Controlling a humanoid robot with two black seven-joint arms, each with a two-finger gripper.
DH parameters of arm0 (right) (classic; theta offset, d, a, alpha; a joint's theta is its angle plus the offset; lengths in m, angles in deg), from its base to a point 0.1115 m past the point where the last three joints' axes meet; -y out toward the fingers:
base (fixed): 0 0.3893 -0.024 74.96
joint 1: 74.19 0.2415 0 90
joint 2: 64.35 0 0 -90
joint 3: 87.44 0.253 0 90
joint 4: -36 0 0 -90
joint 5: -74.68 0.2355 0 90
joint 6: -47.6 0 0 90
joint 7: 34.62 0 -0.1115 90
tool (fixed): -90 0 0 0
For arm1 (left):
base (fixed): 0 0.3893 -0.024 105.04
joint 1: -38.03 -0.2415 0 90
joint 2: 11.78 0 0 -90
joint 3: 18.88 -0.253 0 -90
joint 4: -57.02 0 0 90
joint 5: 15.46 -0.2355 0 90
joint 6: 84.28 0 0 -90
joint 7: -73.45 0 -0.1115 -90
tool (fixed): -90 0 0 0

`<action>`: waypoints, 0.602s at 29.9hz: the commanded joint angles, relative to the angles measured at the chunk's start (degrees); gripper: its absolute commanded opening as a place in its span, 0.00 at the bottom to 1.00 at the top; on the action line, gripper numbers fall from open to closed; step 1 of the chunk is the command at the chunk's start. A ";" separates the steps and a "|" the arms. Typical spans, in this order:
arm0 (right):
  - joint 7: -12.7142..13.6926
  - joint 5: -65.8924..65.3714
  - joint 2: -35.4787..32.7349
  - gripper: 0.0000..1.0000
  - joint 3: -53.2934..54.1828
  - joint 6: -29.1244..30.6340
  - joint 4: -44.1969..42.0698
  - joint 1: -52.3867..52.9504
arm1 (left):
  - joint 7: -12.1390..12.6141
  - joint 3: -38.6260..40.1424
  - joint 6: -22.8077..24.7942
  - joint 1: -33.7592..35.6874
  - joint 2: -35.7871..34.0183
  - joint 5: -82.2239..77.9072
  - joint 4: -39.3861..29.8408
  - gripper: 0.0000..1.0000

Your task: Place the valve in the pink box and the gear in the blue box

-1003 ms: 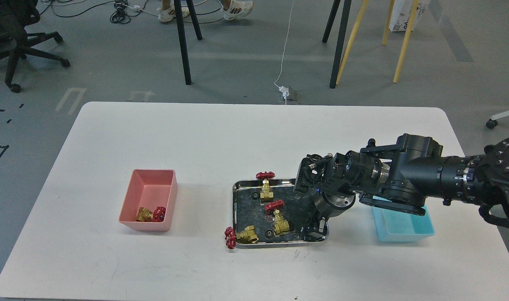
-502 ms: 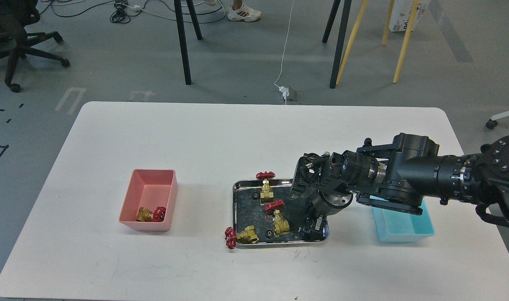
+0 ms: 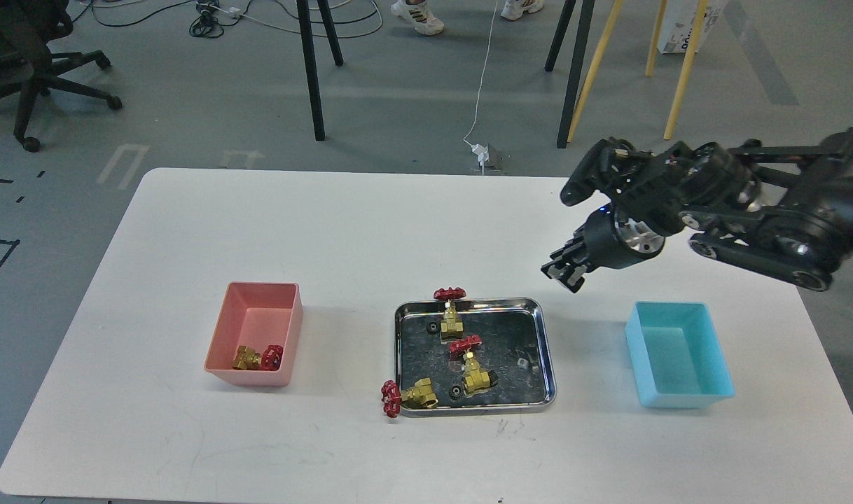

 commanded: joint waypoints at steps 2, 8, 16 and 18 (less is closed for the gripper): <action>-0.02 -0.33 -14.08 0.12 -0.57 -0.01 8.95 -2.33 | -0.06 -0.67 -0.02 0.56 0.61 -0.04 0.09 1.00; 1.73 -1.39 -21.65 0.12 -0.93 -0.01 13.71 -10.68 | 0.03 -0.75 -0.19 1.79 2.28 -0.04 0.09 1.00; 2.09 -1.57 -21.66 0.54 0.74 -0.01 10.12 -13.95 | 0.03 -0.76 -0.19 1.88 2.46 -0.04 0.09 1.00; 2.09 -0.34 -21.30 0.88 1.53 -1.28 9.32 -15.26 | 0.11 -0.76 -0.28 1.88 2.46 -0.04 0.09 1.00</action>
